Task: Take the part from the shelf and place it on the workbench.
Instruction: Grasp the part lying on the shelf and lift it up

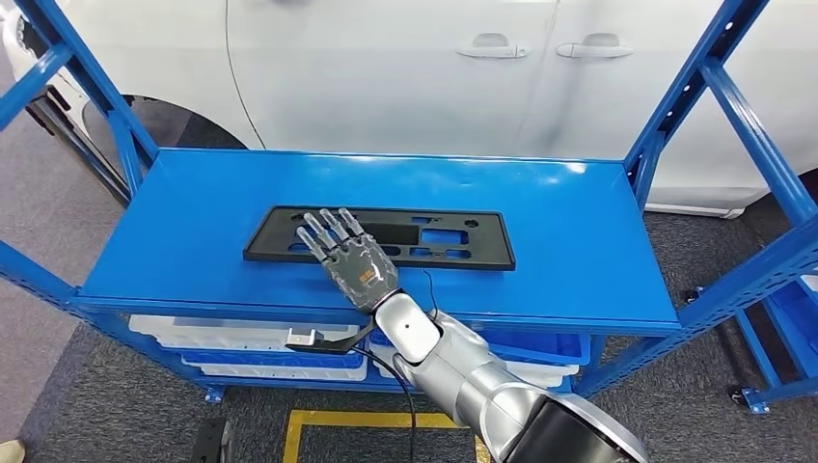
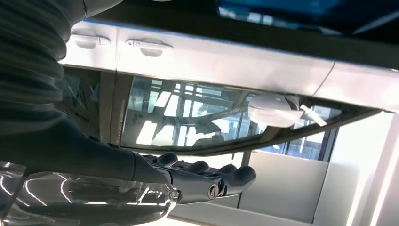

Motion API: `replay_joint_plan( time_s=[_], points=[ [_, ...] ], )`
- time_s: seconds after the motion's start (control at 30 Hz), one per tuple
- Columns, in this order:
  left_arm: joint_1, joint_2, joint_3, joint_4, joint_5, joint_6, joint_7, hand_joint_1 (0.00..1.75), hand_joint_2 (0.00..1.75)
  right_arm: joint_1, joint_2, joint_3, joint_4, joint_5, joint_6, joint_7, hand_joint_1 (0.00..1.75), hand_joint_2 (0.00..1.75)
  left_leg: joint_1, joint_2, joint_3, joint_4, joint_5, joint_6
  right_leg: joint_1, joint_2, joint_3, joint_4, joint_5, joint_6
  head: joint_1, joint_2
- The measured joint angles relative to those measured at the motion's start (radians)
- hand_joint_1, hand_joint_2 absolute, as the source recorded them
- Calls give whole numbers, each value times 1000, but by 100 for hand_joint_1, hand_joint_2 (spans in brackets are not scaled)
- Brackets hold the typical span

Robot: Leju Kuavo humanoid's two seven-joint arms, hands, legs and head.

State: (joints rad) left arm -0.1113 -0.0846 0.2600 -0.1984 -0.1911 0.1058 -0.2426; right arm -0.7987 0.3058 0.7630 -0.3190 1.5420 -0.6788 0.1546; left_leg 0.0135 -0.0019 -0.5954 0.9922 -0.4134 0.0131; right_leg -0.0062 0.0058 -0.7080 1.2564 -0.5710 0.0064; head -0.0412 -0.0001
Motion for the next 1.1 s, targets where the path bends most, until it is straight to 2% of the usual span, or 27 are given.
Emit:
replay_joint_plan(
  time_s=[0.03, 0.07, 0.1, 0.17, 0.2, 0.23, 0.3, 0.37, 0.4, 0.43, 0.5, 0.53, 0.57, 0.6, 0.63, 0.67, 0.73, 0.77, 0.83, 0.9, 0.93, 0.97, 1.03, 1.07, 1.1],
  points=[
    [1, 0, 1, 0, 0, 0, 0, 0, 0, 2, 0, 0, 2, 0, 3, 1, 0, 175, 0, 0, 0, 1, -1, 0, -1, 0, -28, 45, -8, 2, 0, 0],
    [1, -1, 2, 0, 0, 0, 0, 0, 0, 2, 0, 0, 4, 0, 7, 2, 0, 175, 0, -1, 1, 2, -3, -1, -3, 0, -39, 54, 5, 4, 0, 0],
    [2, -1, 2, 0, 0, 0, 0, 0, 0, 2, 0, 0, 5, 1, 10, 3, 0, 175, 1, -2, 2, 5, -7, -2, -5, -1, -30, 21, 36, 5, 0, 0],
    [2, -2, 2, 0, 0, 0, -1, 0, 0, 0, 0, 0, 5, 1, 13, 6, 0, 175, 1, -4, 4, 16, -17, -10, -8, -2, 27, -110, 109, 4, 0, 0],
    [1, -3, 3, 0, -1, 0, -2, 0, 0, -1, 0, 0, 5, 1, 16, 7, 0, 175, -1, -5, 2, 23, -23, -15, -8, -2, 50, -164, 130, 0, 0, 0],
    [1, -2, 3, 0, -1, -1, -2, 0, 0, -1, 0, 0, 6, 1, 19, 9, 0, 175, -2, -5, 1, 28, -28, -21, -7, -2, 63, -196, 137, -5, 0, 0],
    [1, -2, 3, 0, -3, -2, -3, 0, 0, -2, 1, 1, 7, 1, 27, 14, 0, 175, -2, -5, 0, 30, -32, -33, -2, 1, 66, -207, 133, -18, 0, 0],
    [0, -2, 3, 0, -3, -3, -3, 0, 0, -2, 2, 5, 8, 1, 31, 18, 0, 175, 1, -3, 0, 36, -39, -44, -3, 1, 72, -213, 133, -31, 0, 0],
    [0, -3, 3, 0, -3, -3, -3, 0, 0, -3, 2, 7, 8, 1, 31, 19, 0, 175, 2, -3, -8, 58, -53, -49, -5, 0, 76, -216, 133, -36, 0, 0],
    [0, -3, 3, 0, -4, -3, -3, 0, 0, -3, 3, 9, 8, 1, 32, 19, 0, 175, 3, -2, -27, 101, -75, -53, -7, -1, 81, -219, 132, -41, 0, 0],
    [1, -3, 3, 0, -5, -3, -3, 0, 0, -3, 4, 12, 9, 1, 35, 19, 0, 175, 4, -2, -92, 231, -129, -60, -6, -1, 87, -219, 127, -47, 0, 0],
    [2, -3, 4, 0, -5, -3, -3, 0, 0, -2, 4, 16, 11, 1, 37, 19, 0, 175, 4, -2, -124, 287, -144, -62, -4, -1, 89, -219, 124, -49, 0, 0],
    [2, -3, 4, 0, -5, -3, -3, 0, 0, 0, 4, 21, 12, 1, 39, 19, 0, 175, 4, -2, -143, 312, -141, -61, -3, 0, 93, -219, 121, -49, 0, 0],
    [3, -3, 5, 0, -5, -3, -3, 0, 0, 1, 4, 25, 13, 1, 40, 19, 0, 175, 4, -2, -144, 301, -121, -59, -3, 1, 97, -219, 118, -49, 0, 0],
    [3, -3, 5, 0, -5, -3, -3, 0, 0, 1, 4, 30, 13, 1, 41, 19, 0, 175, 4, -2, -126, 251, -83, -55, -2, 2, 103, -219, 114, -48, 0, 0],
    [3, -3, 5, 0, -6, -4, -3, 0, 0, 1, 5, 34, 13, 1, 42, 19, 0, 175, 3, -1, -95, 177, -41, -49, -1, 3, 110, -219, 109, -47, 0, 0],
    [1, -3, 6, 0, -6, -4, -4, 0, 0, 0, 8, 40, 13, 1, 44, 19, 0, 175, -3, -1, -38, 59, 2, -36, 2, 3, 120, -221, 103, -40, 0, 0],
    [1, -3, 6, 0, -6, -4, -4, 0, 0, 0, 9, 42, 14, 1, 45, 19, 0, 175, -6, -2, -26, 34, 4, -32, 2, 3, 122, -223, 101, -35, 0, 0],
    [1, -3, 6, 0, -6, -4, -4, 0, 0, 0, 10, 46, 14, 1, 47, 19, 0, 175, -10, -3, -20, 23, -3, -24, 2, 3, 124, -228, 100, -24, 0, 0],
    [2, -3, 7, 0, -6, -4, -5, 0, 0, -1, 11, 48, 13, 1, 46, 19, 0, 175, -4, -3, -8, 8, -1, -15, 3, 1, 127, -226, 93, -13, 0, 0],
    [1, -3, 7, 0, -6, -4, -5, 0, 0, -2, 12, 49, 13, 1, 46, 19, 0, 175, -1, -3, -1, -1, 0, -9, 3, 0, 120, -207, 83, -9, 0, 0],
    [0, -3, 7, 0, -6, -4, -5, 0, 0, -2, 12, 51, 13, 1, 46, 18, 0, 175, 1, -2, 6, -6, 0, -4, 2, -1, 97, -161, 61, -5, 0, 0],
    [-1, -3, 8, 0, -8, -4, -6, 0, 0, 1, 10, 55, 15, 1, 46, 17, 0, 175, -1, -2, 11, -6, -6, 3, 1, -1, 19, -27, 11, 0, 0, 0],
    [-1, -3, 8, 0, -8, -4, -6, 0, 0, 3, 9, 59, 17, 1, 46, 16, 0, 175, -1, -2, 14, -4, -10, 4, 1, -1, -20, 29, 0, 1, 0, 0],
    [1, -3, 8, 0, -9, -4, -6, 0, 0, 6, 8, 62, 19, 1, 46, 16, 0, 175, -2, -3, 17, -2, -15, 4, 0, -1, -40, 48, 10, 2, 0, 0]
  ],
)
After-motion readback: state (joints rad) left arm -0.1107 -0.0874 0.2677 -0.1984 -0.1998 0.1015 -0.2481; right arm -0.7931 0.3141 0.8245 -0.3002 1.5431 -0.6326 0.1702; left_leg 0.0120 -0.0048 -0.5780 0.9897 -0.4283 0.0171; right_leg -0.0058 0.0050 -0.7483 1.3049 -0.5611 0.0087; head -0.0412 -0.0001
